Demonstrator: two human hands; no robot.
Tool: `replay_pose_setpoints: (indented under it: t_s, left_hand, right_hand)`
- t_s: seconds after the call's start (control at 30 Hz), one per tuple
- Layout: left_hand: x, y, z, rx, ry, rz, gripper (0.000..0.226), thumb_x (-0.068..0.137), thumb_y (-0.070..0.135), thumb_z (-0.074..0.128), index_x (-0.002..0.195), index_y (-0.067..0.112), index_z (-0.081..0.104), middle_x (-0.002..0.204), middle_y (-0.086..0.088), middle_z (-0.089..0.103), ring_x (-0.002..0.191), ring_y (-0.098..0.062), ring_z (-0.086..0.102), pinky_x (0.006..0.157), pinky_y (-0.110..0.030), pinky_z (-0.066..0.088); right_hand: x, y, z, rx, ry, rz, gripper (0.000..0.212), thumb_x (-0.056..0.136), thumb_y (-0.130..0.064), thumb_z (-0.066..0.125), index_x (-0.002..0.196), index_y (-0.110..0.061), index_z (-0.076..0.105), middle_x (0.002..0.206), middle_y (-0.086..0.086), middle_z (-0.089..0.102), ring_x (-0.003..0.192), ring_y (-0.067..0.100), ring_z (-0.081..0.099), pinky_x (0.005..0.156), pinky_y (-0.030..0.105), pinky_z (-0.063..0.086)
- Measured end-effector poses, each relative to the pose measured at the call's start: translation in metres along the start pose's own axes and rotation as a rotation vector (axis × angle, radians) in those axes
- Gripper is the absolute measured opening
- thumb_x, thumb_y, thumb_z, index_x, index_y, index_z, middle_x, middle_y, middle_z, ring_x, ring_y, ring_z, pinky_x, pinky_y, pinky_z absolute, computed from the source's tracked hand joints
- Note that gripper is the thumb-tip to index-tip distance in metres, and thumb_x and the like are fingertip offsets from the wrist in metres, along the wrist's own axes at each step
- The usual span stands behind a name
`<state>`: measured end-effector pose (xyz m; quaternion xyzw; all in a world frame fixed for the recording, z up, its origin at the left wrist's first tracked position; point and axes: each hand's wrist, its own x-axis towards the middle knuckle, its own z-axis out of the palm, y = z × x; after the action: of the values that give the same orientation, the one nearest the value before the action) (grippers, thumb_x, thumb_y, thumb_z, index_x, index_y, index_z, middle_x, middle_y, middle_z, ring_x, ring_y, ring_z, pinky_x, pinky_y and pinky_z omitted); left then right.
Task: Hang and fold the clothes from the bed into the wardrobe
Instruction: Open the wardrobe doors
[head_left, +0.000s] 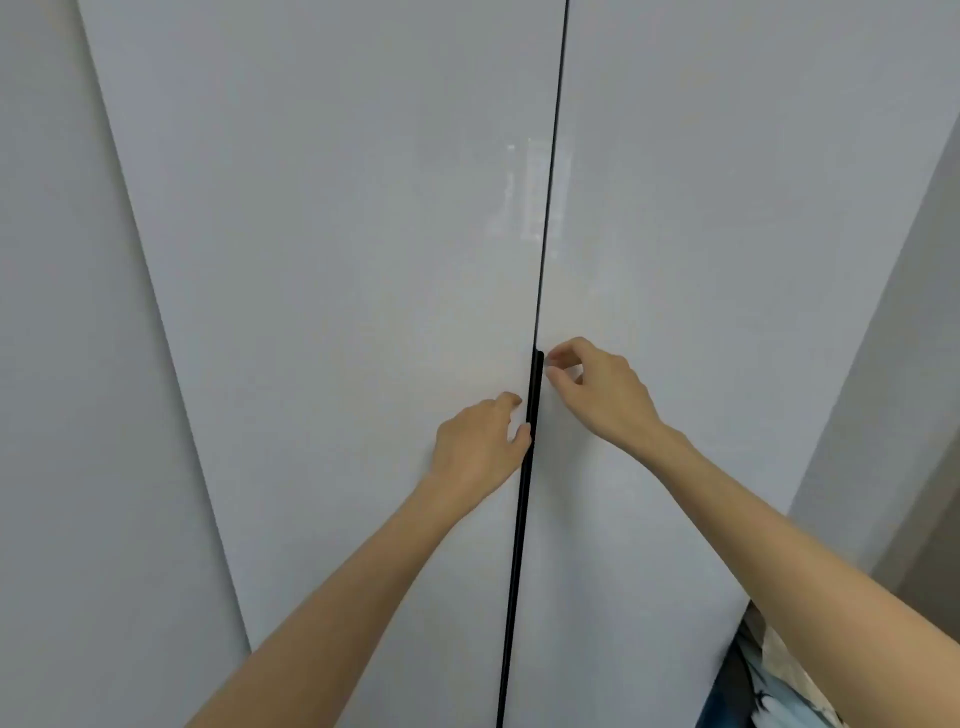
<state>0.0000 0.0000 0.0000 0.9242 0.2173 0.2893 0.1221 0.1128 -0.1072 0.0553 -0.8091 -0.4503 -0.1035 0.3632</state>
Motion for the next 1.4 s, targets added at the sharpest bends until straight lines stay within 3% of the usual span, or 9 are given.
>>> replay_pose_setpoints:
  t_s: [0.2, 0.33, 0.5, 0.67, 0.9, 1.03, 1.17, 1.27, 1.4]
  left_hand:
    - [0.022, -0.004, 0.032, 0.171, 0.048, 0.070, 0.040, 0.094, 0.052, 0.042, 0.101, 0.015, 0.056, 0.089, 0.002, 0.066, 0.081, -0.020, 0.063, 0.069, -0.035, 0.050]
    - [0.030, -0.004, 0.042, 0.302, 0.116, 0.095, 0.033, 0.098, 0.044, 0.039, 0.093, 0.014, 0.051, 0.076, -0.001, 0.063, 0.064, -0.021, 0.057, 0.053, -0.030, 0.031]
    - [0.015, 0.002, 0.042, 0.289, 0.255, 0.077, 0.027, 0.081, 0.030, 0.068, 0.067, 0.011, 0.055, 0.047, 0.000, 0.050, 0.034, -0.018, 0.043, 0.040, -0.021, 0.021]
    - [-0.004, 0.010, 0.047, 0.244, 0.185, 0.049, 0.031, 0.094, 0.037, 0.044, 0.083, 0.009, 0.052, 0.062, -0.003, 0.058, 0.048, -0.022, 0.051, 0.046, -0.027, 0.030]
    - [-0.064, 0.041, 0.041, -0.072, 0.003, 0.038, 0.028, 0.089, 0.041, 0.050, 0.083, 0.015, 0.043, 0.066, 0.000, 0.058, 0.058, -0.018, 0.056, 0.054, -0.032, 0.047]
    - [-0.098, 0.076, 0.040, -0.145, -0.006, 0.019, 0.025, 0.082, 0.047, 0.055, 0.087, 0.023, 0.051, 0.059, 0.006, 0.055, 0.054, -0.010, 0.055, 0.051, -0.023, 0.047]
    - [-0.133, 0.117, 0.041, -0.200, 0.013, 0.004, 0.025, 0.075, 0.058, 0.057, 0.072, 0.037, 0.044, 0.053, 0.010, 0.052, 0.052, -0.003, 0.053, 0.047, -0.012, 0.032]
    - [-0.154, 0.151, 0.044, -0.197, 0.008, 0.064, 0.035, 0.074, 0.068, 0.054, 0.077, 0.033, 0.051, 0.055, 0.008, 0.055, 0.051, -0.005, 0.054, 0.049, -0.015, 0.039]
    - [-0.174, 0.206, 0.053, -0.104, 0.003, 0.130, 0.047, 0.075, 0.075, 0.051, 0.070, 0.029, 0.044, 0.055, 0.008, 0.052, 0.049, -0.005, 0.053, 0.050, -0.021, 0.047]
  right_hand:
    - [0.029, 0.004, 0.013, -0.021, -0.005, -0.123, 0.010, 0.095, -0.028, 0.054, 0.092, -0.019, 0.055, 0.075, -0.005, 0.063, 0.070, 0.020, 0.059, 0.069, 0.040, 0.052]
    - [0.037, 0.006, 0.006, -0.012, -0.080, -0.170, 0.013, 0.095, -0.027, 0.054, 0.086, -0.018, 0.052, 0.073, 0.001, 0.065, 0.070, 0.022, 0.063, 0.073, 0.041, 0.052]
    - [0.026, 0.004, 0.004, 0.047, -0.094, -0.173, 0.012, 0.097, -0.022, 0.052, 0.087, -0.015, 0.051, 0.074, 0.002, 0.065, 0.070, 0.017, 0.065, 0.074, 0.039, 0.053]
    - [-0.003, 0.003, -0.007, 0.133, -0.101, -0.192, 0.013, 0.098, -0.022, 0.051, 0.086, -0.016, 0.050, 0.073, 0.000, 0.063, 0.066, 0.011, 0.065, 0.069, 0.031, 0.051]
    - [-0.071, 0.007, -0.041, 0.263, -0.090, -0.238, 0.012, 0.098, -0.028, 0.051, 0.086, -0.025, 0.049, 0.074, -0.005, 0.061, 0.062, 0.010, 0.064, 0.058, 0.011, 0.043]
    - [-0.118, 0.016, -0.070, 0.326, -0.082, -0.256, 0.012, 0.097, -0.032, 0.051, 0.086, -0.035, 0.048, 0.078, -0.008, 0.061, 0.061, 0.010, 0.065, 0.058, 0.010, 0.044]
    - [-0.159, 0.031, -0.106, 0.282, -0.068, -0.280, 0.006, 0.097, -0.035, 0.051, 0.092, -0.031, 0.050, 0.080, -0.008, 0.062, 0.064, 0.008, 0.058, 0.061, 0.014, 0.047]
    - [-0.190, 0.045, -0.135, 0.248, -0.028, -0.291, 0.009, 0.097, -0.035, 0.051, 0.092, -0.028, 0.049, 0.075, -0.010, 0.058, 0.062, 0.002, 0.050, 0.059, 0.010, 0.042]
    - [-0.232, 0.068, -0.177, 0.167, 0.018, -0.306, 0.009, 0.099, -0.029, 0.050, 0.093, -0.024, 0.047, 0.070, -0.013, 0.049, 0.060, -0.002, 0.048, 0.057, 0.008, 0.039]
